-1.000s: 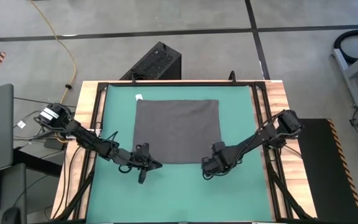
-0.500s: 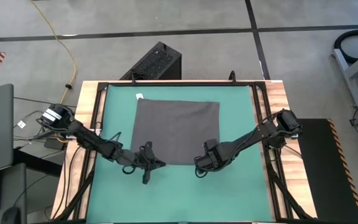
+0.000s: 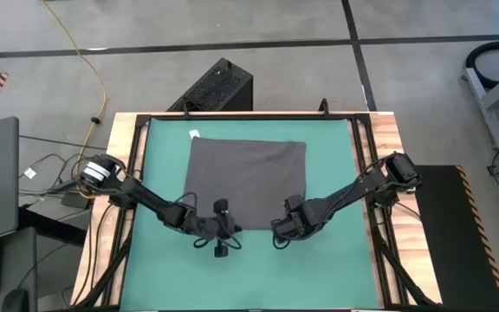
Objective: Roll towel
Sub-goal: Fold the microfiber towel
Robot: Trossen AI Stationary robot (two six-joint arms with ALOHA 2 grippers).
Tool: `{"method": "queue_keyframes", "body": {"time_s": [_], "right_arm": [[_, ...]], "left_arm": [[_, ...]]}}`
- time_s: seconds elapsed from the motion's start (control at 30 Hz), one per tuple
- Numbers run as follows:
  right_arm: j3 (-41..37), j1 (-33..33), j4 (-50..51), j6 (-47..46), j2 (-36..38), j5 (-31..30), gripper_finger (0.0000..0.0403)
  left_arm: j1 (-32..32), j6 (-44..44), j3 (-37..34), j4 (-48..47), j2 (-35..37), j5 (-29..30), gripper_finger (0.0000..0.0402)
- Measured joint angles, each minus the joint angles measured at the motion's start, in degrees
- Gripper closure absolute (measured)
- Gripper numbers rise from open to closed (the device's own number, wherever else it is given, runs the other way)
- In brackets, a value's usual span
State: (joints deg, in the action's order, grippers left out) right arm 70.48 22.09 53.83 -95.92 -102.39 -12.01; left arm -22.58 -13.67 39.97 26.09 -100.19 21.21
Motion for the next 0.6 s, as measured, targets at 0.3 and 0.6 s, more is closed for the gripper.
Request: {"method": "queue_keyframes", "body": {"time_s": [0.3,0.6], "right_arm": [[0.04,0.0,0.08,0.4,0.02,-0.02,0.0386],[0.04,0.29,0.08,0.58,0.04,-0.02,0.0386]], "left_arm": [[1.76,-0.56,-0.84,0.62,-0.34,0.55,0.0402],[3.18,-0.51,-0.86,0.32,-0.57,-0.19,0.0401]]}}
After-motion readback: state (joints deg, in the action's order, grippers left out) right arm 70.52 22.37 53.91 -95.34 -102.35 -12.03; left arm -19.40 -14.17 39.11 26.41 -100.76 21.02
